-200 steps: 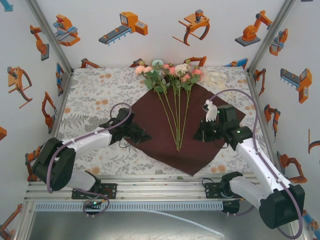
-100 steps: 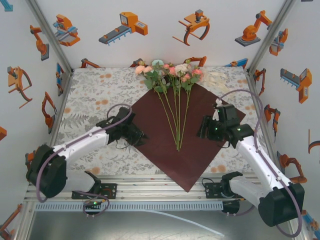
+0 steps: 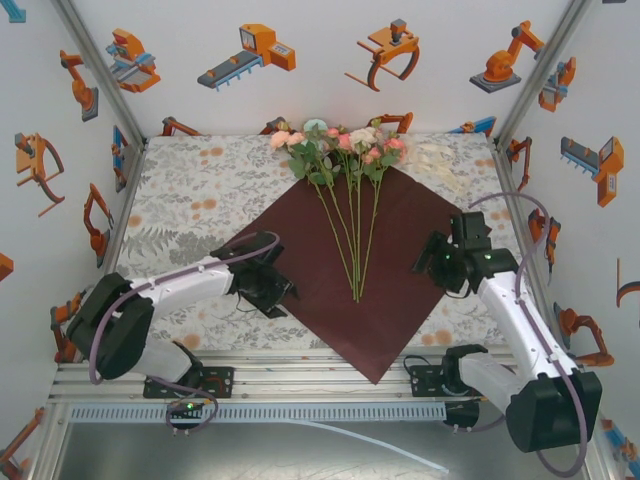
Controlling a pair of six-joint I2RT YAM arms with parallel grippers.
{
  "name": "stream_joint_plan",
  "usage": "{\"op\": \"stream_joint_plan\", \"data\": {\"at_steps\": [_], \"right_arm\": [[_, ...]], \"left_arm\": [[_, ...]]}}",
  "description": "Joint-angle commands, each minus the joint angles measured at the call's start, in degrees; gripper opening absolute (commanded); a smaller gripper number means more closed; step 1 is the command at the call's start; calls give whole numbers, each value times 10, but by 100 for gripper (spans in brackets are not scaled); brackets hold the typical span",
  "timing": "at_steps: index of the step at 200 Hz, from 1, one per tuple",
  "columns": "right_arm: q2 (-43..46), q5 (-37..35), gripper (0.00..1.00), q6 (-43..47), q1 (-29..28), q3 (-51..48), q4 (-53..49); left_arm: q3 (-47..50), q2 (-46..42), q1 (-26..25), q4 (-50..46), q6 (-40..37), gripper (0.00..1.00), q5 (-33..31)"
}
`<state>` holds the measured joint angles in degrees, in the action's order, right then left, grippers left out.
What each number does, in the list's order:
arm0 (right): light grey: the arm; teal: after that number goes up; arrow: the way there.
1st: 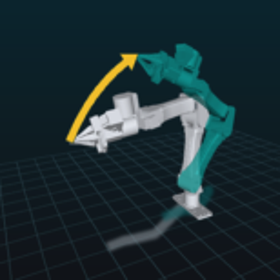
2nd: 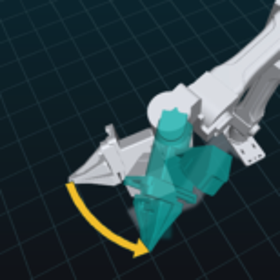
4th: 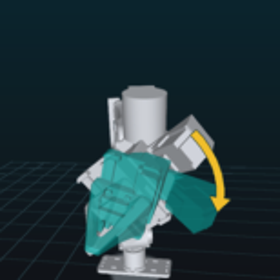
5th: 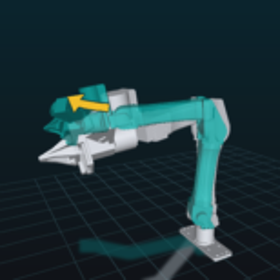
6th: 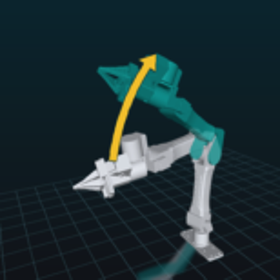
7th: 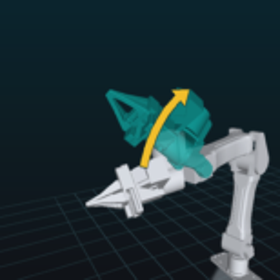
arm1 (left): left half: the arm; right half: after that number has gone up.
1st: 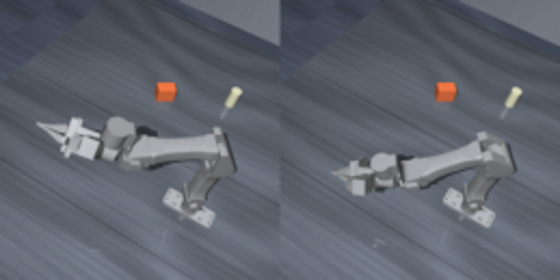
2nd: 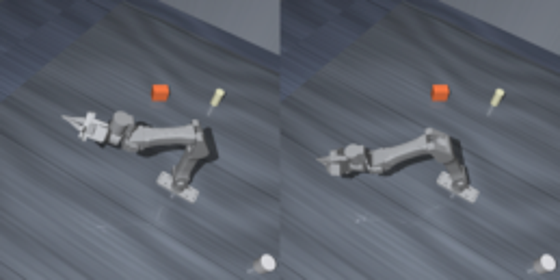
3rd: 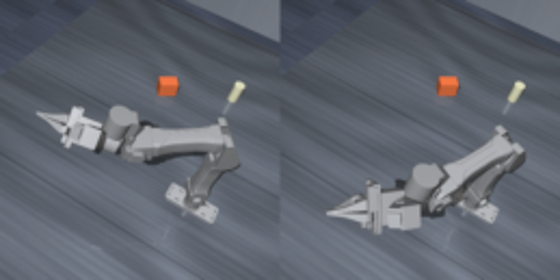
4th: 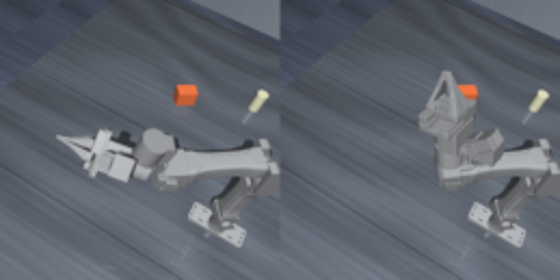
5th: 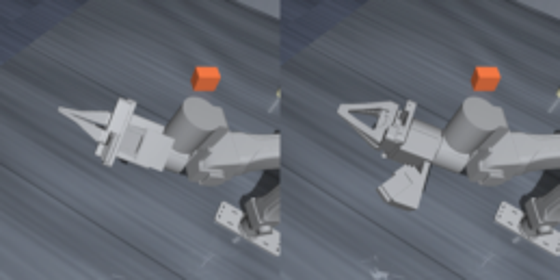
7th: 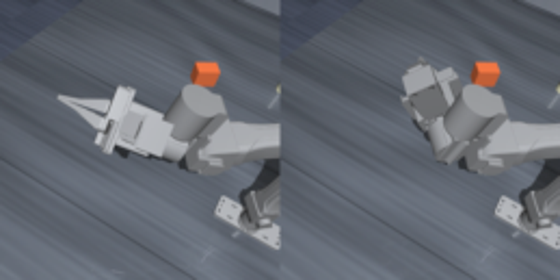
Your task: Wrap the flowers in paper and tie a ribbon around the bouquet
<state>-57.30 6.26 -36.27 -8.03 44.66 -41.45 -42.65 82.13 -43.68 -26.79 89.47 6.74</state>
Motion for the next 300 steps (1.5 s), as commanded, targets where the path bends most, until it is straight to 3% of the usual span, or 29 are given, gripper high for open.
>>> {"op": "stream_joint_plan", "data": {"at_steps": [1,46,97,137,161,178,300], "right_arm": [[9,-11,63,-20,16,-13,-25],[24,-14,65,-21,26,-22,-27],[34,-23,66,-34,43,-43,-26],[13,42,69,-47,104,-55,-31],[-3,83,75,-50,134,-56,-50],[-9,96,84,-51,146,-65,-60],[-34,201,87,-95,149,-168,-12]], "left_arm": [[-11,12,-8,-25,40,50,25],[0,47,-13,49,29,53,63],[39,38,-12,153,40,24,64],[34,45,-5,195,33,0,83],[36,52,3,212,40,0,93],[41,52,9,220,47,0,95],[79,50,32,290,97,0,100]]}}
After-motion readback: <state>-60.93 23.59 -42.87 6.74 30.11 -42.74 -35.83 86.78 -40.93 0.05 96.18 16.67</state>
